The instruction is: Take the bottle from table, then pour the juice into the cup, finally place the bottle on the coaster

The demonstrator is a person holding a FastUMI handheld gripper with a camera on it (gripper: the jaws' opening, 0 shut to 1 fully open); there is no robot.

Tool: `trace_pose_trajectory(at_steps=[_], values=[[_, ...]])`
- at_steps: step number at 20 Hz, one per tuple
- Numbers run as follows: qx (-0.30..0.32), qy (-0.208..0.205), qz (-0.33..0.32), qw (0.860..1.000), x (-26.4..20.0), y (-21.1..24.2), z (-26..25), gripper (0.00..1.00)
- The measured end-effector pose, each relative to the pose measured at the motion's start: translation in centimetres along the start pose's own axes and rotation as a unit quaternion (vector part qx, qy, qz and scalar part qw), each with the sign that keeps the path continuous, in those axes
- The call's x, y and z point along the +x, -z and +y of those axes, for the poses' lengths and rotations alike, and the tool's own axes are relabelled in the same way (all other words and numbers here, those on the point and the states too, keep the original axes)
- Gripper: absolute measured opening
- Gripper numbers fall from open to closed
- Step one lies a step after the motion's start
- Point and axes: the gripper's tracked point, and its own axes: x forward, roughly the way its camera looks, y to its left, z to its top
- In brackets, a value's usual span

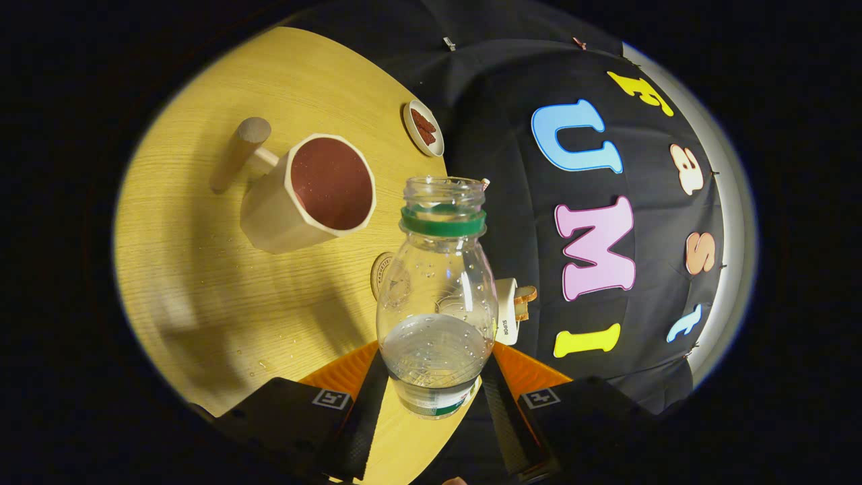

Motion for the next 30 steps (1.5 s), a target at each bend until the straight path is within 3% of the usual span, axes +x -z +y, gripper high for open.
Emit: trace_pose_trajectory(at_steps=[6, 17, 21, 30], values=[[-0.029, 0.004, 0.012, 0.999, 0.9, -0.6, 0.6, 0.74], [-0.126, 0.062, 0.028, 0.99, 2.2, -1.9, -1.7, 0.71], [-0.174, 0.067, 0.026, 0.982, 2.7, -2.1, -1.8, 0.71], [-0.221, 0.072, 0.024, 0.972, 3.0, -2.3, -1.6, 0.71]])
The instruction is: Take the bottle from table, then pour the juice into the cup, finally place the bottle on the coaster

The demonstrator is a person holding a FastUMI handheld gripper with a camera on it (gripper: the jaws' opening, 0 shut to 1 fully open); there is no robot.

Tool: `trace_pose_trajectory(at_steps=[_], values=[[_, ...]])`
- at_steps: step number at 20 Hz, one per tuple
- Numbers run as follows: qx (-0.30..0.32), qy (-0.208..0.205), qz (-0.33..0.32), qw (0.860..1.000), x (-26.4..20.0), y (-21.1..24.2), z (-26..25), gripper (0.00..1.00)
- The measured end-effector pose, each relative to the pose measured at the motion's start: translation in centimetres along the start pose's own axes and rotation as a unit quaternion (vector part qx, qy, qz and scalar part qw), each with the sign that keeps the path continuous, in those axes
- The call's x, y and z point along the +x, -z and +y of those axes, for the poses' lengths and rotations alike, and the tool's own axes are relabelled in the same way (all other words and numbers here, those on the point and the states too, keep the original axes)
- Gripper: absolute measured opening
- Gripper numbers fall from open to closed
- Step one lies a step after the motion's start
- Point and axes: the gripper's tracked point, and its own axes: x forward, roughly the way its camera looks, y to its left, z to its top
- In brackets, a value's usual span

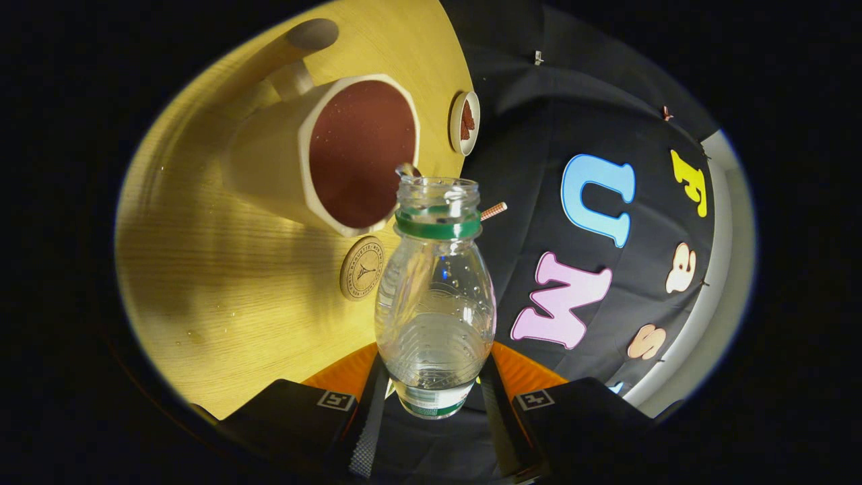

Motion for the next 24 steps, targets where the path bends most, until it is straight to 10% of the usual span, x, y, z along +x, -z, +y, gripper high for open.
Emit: trace_pose_trajectory(at_steps=[24], values=[[-0.088, 0.043, -0.017, 0.995, 0.7, 0.1, -2.7, 0.71]])
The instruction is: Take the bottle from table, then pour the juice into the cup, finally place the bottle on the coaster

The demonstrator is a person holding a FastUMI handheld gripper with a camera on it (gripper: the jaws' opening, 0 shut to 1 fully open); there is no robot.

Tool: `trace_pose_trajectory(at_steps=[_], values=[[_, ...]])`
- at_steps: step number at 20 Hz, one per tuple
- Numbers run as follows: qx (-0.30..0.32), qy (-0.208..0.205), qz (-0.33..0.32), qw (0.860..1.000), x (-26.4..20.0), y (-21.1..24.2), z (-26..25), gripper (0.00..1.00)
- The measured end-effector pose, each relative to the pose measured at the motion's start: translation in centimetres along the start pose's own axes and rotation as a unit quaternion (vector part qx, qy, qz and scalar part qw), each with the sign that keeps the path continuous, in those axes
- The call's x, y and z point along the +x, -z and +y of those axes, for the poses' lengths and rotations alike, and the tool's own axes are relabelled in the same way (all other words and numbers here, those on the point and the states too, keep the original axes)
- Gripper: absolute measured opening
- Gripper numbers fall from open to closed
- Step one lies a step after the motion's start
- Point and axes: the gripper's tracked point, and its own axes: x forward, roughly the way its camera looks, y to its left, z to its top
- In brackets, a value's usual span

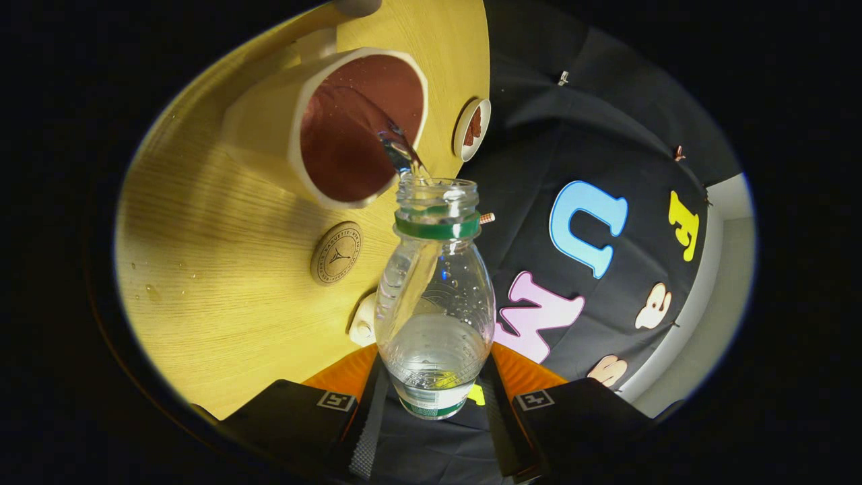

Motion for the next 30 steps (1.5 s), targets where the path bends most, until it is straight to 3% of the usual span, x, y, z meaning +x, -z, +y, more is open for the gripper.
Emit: trace_pose_trajectory(at_steps=[18, 30], values=[[-0.075, 0.055, -0.03, 0.995, 0.2, -0.9, -2.4, 0.71], [-0.13, 0.114, -0.05, 0.984, -0.4, -1.6, -4.5, 0.71]])
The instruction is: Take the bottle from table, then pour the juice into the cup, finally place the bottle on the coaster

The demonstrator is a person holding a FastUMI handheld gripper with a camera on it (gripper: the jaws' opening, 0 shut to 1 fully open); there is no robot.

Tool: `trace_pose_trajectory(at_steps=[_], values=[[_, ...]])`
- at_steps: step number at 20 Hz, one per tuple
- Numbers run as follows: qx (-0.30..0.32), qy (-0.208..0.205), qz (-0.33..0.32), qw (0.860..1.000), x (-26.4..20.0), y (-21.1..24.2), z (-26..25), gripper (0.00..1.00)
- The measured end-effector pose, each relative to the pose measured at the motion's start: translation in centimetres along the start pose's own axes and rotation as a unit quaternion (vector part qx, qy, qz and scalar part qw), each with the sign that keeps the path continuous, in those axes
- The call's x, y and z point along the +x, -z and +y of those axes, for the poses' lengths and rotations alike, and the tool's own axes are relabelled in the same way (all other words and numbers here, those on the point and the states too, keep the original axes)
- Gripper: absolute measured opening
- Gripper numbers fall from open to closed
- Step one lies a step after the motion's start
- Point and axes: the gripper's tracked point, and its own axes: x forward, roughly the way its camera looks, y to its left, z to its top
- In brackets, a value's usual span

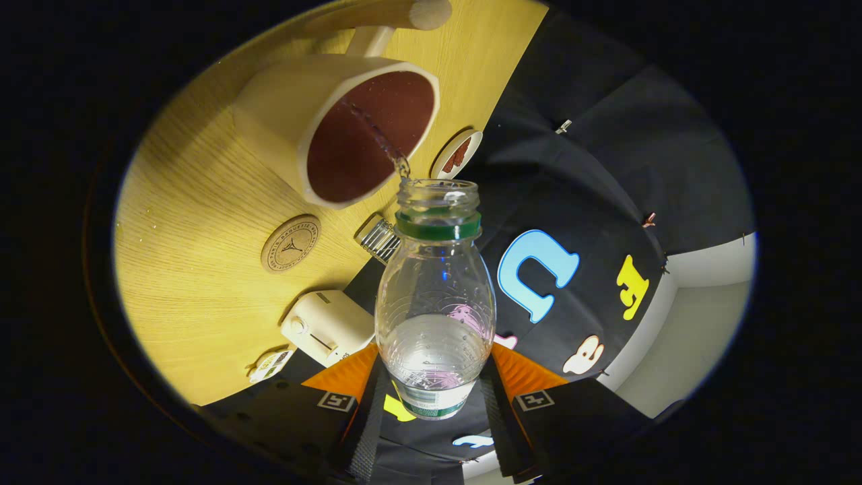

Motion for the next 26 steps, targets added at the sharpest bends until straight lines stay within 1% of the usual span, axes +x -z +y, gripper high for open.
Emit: trace_pose_trajectory(at_steps=[4, 11, 17, 18, 20, 22, 24, 26], values=[[-0.01, 0.011, -0.004, 1.0, -0.1, -0.2, -0.4, 0.71], [-0.021, 0.015, -0.009, 1.0, 0.2, -0.5, -0.7, 0.71], [-0.015, 0.005, -0.009, 1.0, 0.2, -0.3, -0.2, 0.71], [-0.004, -0.003, -0.005, 1.0, -0.1, -0.2, 0.0, 0.71], [0.036, -0.026, 0.001, 0.999, -0.3, 0.1, 1.2, 0.71], [0.074, -0.041, 0.002, 0.996, -0.5, -0.3, 1.6, 0.71], [0.126, -0.066, 0.006, 0.99, -0.9, -0.5, 2.6, 0.71], [0.189, -0.088, 0.017, 0.978, -1.3, -0.4, 3.3, 0.71]])
